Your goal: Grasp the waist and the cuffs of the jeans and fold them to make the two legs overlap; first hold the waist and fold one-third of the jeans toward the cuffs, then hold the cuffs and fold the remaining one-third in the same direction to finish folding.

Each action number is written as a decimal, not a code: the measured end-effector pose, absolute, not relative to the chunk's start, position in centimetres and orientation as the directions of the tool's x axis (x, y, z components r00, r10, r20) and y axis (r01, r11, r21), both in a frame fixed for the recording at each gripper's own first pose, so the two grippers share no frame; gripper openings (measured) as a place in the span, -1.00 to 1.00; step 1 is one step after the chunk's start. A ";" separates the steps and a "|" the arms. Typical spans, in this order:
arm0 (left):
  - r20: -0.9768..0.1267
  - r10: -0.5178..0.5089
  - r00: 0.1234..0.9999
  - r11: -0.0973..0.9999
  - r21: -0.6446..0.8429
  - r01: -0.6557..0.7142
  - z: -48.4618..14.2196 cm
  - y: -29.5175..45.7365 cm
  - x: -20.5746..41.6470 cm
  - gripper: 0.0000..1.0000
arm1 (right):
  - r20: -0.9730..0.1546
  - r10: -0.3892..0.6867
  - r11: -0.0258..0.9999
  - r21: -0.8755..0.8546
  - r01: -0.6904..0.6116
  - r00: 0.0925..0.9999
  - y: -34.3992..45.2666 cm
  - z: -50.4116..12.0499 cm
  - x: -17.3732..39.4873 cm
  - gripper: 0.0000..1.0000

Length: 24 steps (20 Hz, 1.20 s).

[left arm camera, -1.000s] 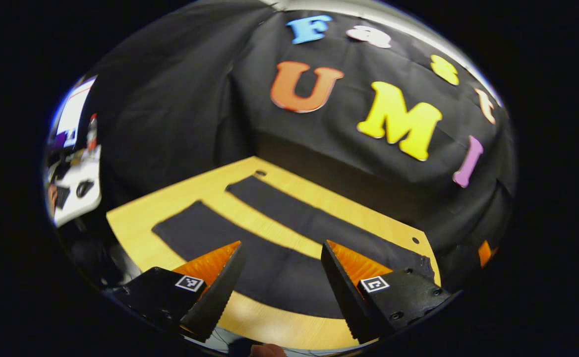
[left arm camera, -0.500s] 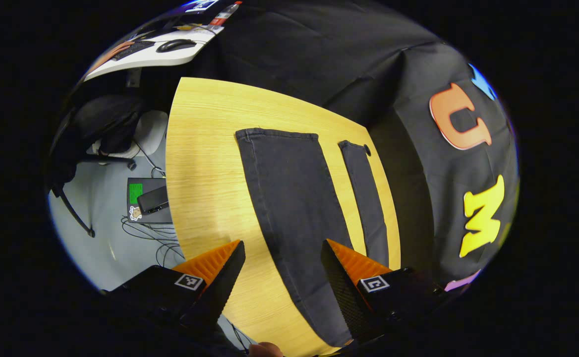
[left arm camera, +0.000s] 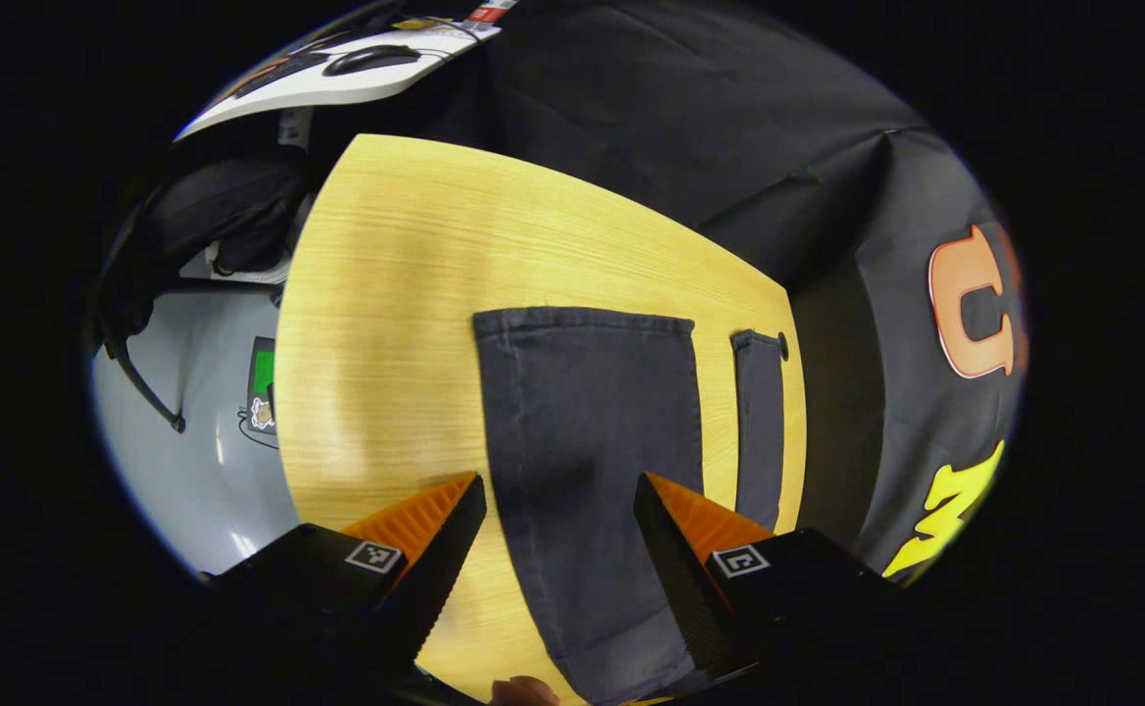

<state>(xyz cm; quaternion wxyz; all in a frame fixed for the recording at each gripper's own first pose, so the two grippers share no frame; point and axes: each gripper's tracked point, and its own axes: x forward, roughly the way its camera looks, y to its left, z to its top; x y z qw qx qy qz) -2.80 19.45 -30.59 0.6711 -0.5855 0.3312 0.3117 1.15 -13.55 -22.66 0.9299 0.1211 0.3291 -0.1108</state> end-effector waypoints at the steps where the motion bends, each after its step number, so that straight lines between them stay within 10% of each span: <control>1: -0.809 0.026 0.588 0.128 -0.580 -0.804 -30.7 19.5 -2.2 0.98 | -0.642 -0.130 0.948 0.142 0.284 0.756 -13.4 -22.7 1.2 0.97; 8: -0.810 0.057 0.584 0.195 -0.564 -0.802 -31.8 20.6 -0.2 0.84 | -0.701 -0.138 0.927 0.157 0.339 0.700 -13.5 -25.3 1.1 0.87; 17: -0.775 0.037 0.631 0.106 -0.625 -0.773 -32.7 21.8 0.8 -0.88 | -0.711 -0.176 0.907 0.151 0.392 0.681 -14.8 -25.5 2.3 0.97; 22: -0.778 -0.015 0.628 0.030 -0.628 -0.777 -32.3 21.8 0.8 -0.90 | -0.714 -0.162 0.920 0.141 0.366 0.681 -14.1 -25.4 3.0 0.97; 24: -0.758 -0.042 0.651 -0.011 -0.651 -0.759 -31.5 21.9 1.6 -0.58 | -0.712 -0.163 0.921 0.138 0.364 0.683 -14.0 -25.2 3.1 0.97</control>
